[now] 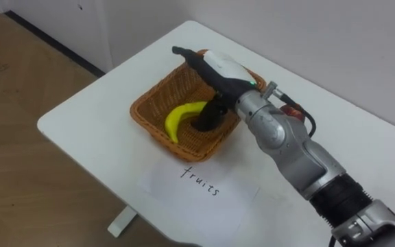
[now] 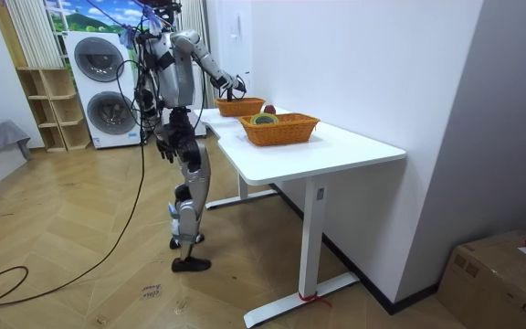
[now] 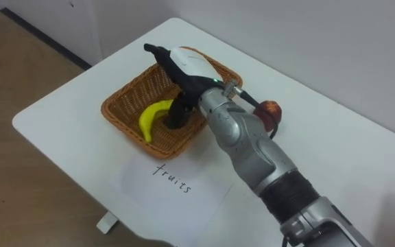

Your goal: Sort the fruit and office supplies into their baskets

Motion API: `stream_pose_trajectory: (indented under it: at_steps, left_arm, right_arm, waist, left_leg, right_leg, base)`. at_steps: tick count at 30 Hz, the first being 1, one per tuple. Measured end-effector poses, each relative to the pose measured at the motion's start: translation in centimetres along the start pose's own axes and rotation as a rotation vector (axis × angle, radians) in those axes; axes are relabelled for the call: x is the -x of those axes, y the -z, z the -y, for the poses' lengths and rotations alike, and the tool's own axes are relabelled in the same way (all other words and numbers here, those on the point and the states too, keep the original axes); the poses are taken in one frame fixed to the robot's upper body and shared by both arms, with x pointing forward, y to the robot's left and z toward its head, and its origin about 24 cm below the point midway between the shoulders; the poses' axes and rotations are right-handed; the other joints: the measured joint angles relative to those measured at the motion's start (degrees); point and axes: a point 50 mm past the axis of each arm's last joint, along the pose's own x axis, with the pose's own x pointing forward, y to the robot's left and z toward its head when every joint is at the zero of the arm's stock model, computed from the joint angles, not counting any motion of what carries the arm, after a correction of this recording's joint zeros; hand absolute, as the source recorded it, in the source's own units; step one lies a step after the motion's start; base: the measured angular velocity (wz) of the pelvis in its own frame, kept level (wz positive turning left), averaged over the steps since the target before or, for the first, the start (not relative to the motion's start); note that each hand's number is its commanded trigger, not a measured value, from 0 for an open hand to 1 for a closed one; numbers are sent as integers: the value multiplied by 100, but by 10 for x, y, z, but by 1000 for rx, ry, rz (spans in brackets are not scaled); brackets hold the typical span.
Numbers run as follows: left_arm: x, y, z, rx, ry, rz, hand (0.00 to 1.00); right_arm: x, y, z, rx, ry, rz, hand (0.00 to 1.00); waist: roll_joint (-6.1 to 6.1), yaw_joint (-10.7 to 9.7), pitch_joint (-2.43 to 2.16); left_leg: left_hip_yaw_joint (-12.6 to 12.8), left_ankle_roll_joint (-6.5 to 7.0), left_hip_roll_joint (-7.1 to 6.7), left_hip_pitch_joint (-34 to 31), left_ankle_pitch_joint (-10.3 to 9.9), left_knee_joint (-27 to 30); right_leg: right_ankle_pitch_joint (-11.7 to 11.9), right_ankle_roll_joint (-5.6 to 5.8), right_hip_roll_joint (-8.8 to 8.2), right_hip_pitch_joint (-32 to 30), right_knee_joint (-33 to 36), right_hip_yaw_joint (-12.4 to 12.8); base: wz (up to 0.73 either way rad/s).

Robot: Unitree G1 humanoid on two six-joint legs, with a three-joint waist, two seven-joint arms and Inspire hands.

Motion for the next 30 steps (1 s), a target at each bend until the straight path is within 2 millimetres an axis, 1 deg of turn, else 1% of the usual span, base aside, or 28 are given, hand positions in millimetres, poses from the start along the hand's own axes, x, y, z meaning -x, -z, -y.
stream_pose_trajectory:
  at_steps: [2,5,7,8,9,10,12,14,16,18,20,23,26,30]
  left_arm:
    - [1,0,1,-2,-1,-1,0]
    - [0,-1,0,3,-16,11,0]
    - [1,-2,0,8,-26,27,0]
    - [1,-2,0,10,-29,27,0]
    - [1,-3,2,20,-33,25,0]
    - [2,-3,4,24,-35,23,0]
    - [3,-1,8,24,-28,12,0]
    - [4,3,12,18,-14,-7,0]
    - [5,9,17,11,3,-32,0]
    - [7,13,21,10,14,-46,0]
    - [10,16,27,15,29,-56,0]
    - [13,18,32,19,42,-62,0]
    - [13,17,34,21,52,-63,0]
    - [15,22,37,16,65,-84,0]
  right_arm:
    - [0,0,2,-26,10,7,0]
    - [0,0,10,-61,71,16,0]
    - [2,-1,23,-104,153,37,0]
    - [2,-2,26,-126,175,45,0]
    - [3,-3,32,-171,213,59,0]
    - [4,-4,36,-205,244,67,0]
    - [5,-5,39,-252,274,79,0]
    - [6,-5,41,-298,293,84,0]
    - [7,-3,42,-345,315,78,0]
    - [9,1,43,-375,344,67,0]
    - [13,7,41,-421,364,46,0]
    - [16,14,39,-463,387,21,0]
    - [19,19,45,-503,436,4,0]
    - [21,28,50,-593,499,-32,0]
  waist:
    - [0,-30,0]
    - [23,-65,-1]
    - [69,-96,-2]
    - [85,-107,-3]
    - [125,-132,3]
    - [158,-172,0]
    - [213,-221,-2]
    - [273,-273,-3]
    - [321,-364,-23]
    - [350,-389,-20]
    - [369,-401,-27]
    - [369,-446,-29]
    - [386,-478,-34]
    - [449,-553,-53]
  left_leg:
    - [29,0,1,-7,0,-2]
    - [72,0,5,-3,0,-1]
    - [121,3,5,11,1,-8]
    - [132,3,6,16,2,-10]
    - [140,4,5,14,2,-8]
    - [142,6,4,19,3,-8]
    - [164,6,10,39,3,-16]
    - [190,6,16,87,3,-20]
    - [208,6,17,109,4,-23]
    - [224,6,22,148,4,-22]
    - [305,7,29,191,3,-36]
    - [321,7,33,200,3,-59]
    - [359,7,40,231,3,-59]
    - [376,10,38,333,3,-89]
  right_leg:
    - [0,0,3,-24,-2,81]
    - [0,0,0,-33,-3,102]
    - [0,0,-4,-32,-4,125]
    - [0,0,-4,-29,-8,132]
    - [0,0,-6,-15,-9,136]
    - [1,0,-8,-7,-9,142]
    - [1,0,-6,0,-9,149]
    - [1,0,-5,25,-9,149]
    - [0,1,-6,60,-7,149]
    - [1,0,-5,61,-8,201]
    - [1,1,-5,76,-8,289]
    - [1,2,-6,91,-6,298]
    - [2,1,3,94,-2,364]
    - [4,2,5,170,-1,416]
  base:
    - [-8]
    - [-7]
    - [-8]
    - [-8]
    - [-3]
    - [0]
    - [-5]
    - [-6]
    - [0]
    - [-9]
    - [-16]
    - [-7]
    - [-8]
    - [-3]
